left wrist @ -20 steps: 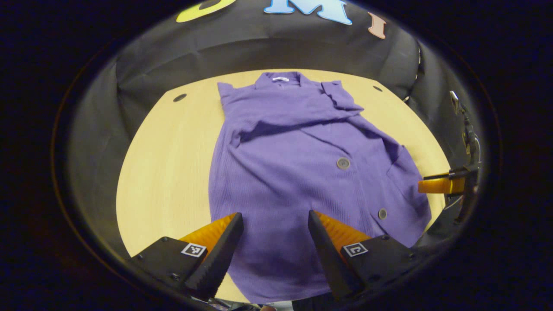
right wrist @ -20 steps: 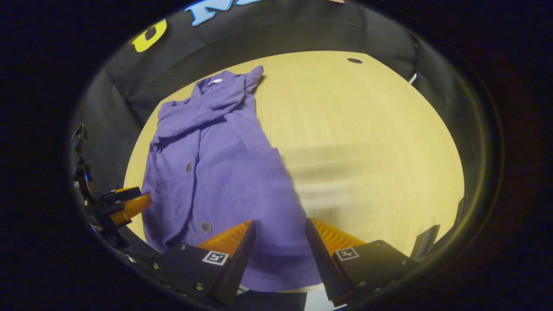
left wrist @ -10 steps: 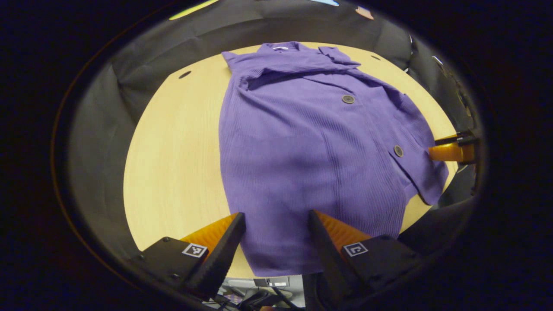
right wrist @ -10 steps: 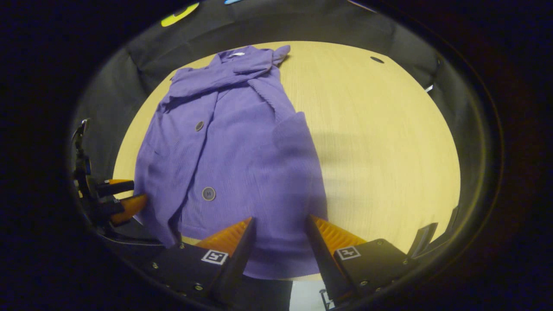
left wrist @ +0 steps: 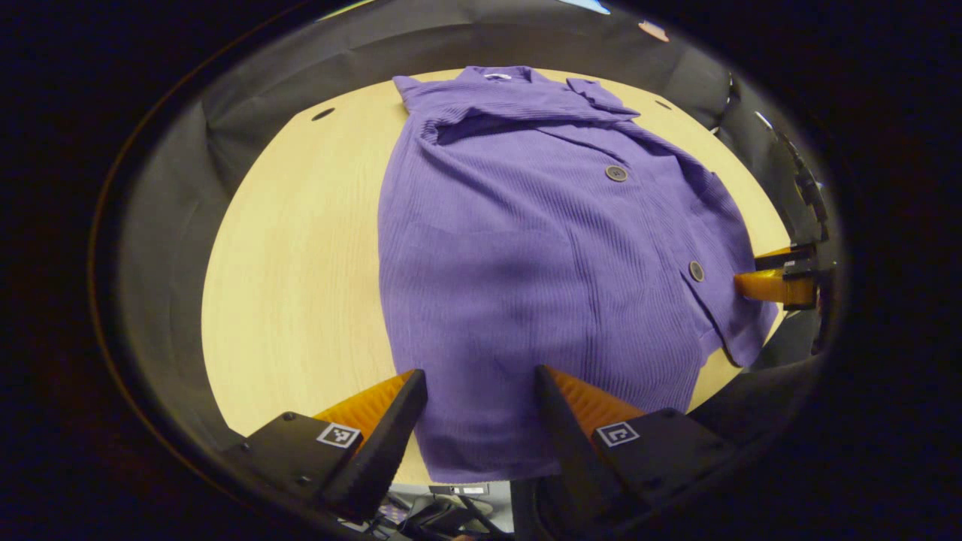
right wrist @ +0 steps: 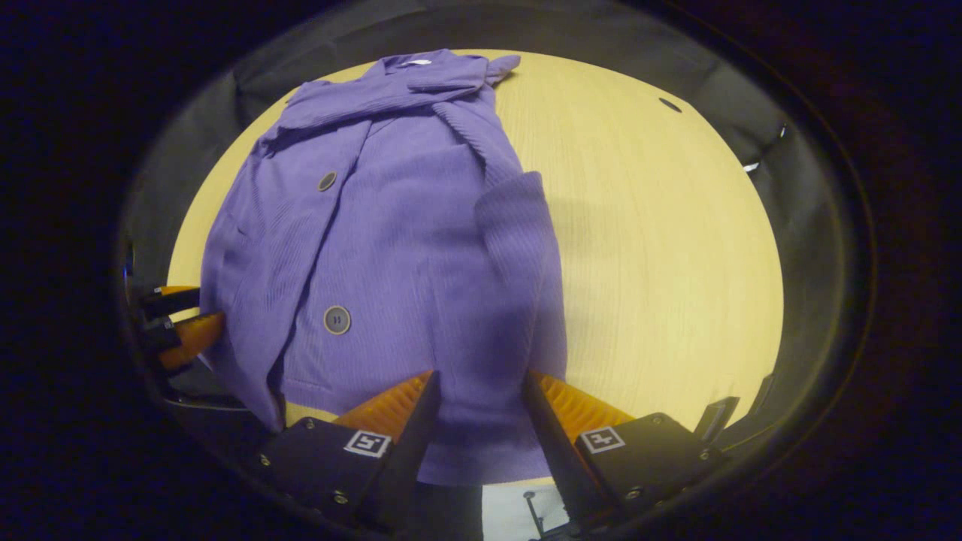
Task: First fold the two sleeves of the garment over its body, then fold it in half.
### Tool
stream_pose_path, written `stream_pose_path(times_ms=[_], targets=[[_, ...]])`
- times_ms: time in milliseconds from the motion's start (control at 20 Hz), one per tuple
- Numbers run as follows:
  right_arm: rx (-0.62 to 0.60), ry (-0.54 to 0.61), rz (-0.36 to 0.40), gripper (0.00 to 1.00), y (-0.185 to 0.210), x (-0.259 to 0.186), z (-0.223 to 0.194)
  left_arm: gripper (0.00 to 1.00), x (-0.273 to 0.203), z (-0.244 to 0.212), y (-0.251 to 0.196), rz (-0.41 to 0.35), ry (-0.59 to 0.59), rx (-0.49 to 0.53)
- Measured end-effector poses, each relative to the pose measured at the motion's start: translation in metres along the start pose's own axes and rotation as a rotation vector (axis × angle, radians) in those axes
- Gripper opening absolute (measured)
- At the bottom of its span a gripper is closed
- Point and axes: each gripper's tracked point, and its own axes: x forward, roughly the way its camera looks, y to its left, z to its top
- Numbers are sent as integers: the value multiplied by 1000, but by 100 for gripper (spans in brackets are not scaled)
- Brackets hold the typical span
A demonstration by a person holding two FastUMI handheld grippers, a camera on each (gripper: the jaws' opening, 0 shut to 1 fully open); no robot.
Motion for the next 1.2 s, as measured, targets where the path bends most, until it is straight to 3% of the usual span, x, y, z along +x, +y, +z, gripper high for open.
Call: stream_pose_path(times_ms=[150, 400, 450, 650, 750, 850, 950, 1000, 1050, 1100, 1200], targets=[[30, 52, -6, 80, 0, 0, 3, 98, 1, 2, 1, 5, 11, -18], [19, 56, -12, 74, 2, -1, 7, 95, 2, 3, 1, 3, 72, -13], [16, 63, -12, 78, 2, 1, 6, 97, 2, 5, 0, -2, 79, -8], [16, 83, -10, 65, 5, -2, 11, 81, 5, 9, -2, -9, 80, 12], [57, 70, -16, 42, 5, -1, 15, 69, 4, 10, -1, -14, 81, 11], [57, 67, -16, 12, 7, 1, 15, 66, 4, 18, -3, -26, 33, -9], [32, 72, -9, 12, 6, 0, 14, 15, 5, 18, -3, -26, 26, -16], [34, 77, -4, 12, 6, 0, 13, 15, 5, 17, -3, -18, 28, -10], [55, 41, -9, 12, 8, 20, 16, 8, 7, 20, -5, -12, 33, 3], [50, 44, -4, 1, 6, -1, 17, 9, 6, 19, -6, -8, 41, 14], [49, 37, -7, 1, 6, -1, 18, 9, 5, 23, -5, -14, 15, -2]])
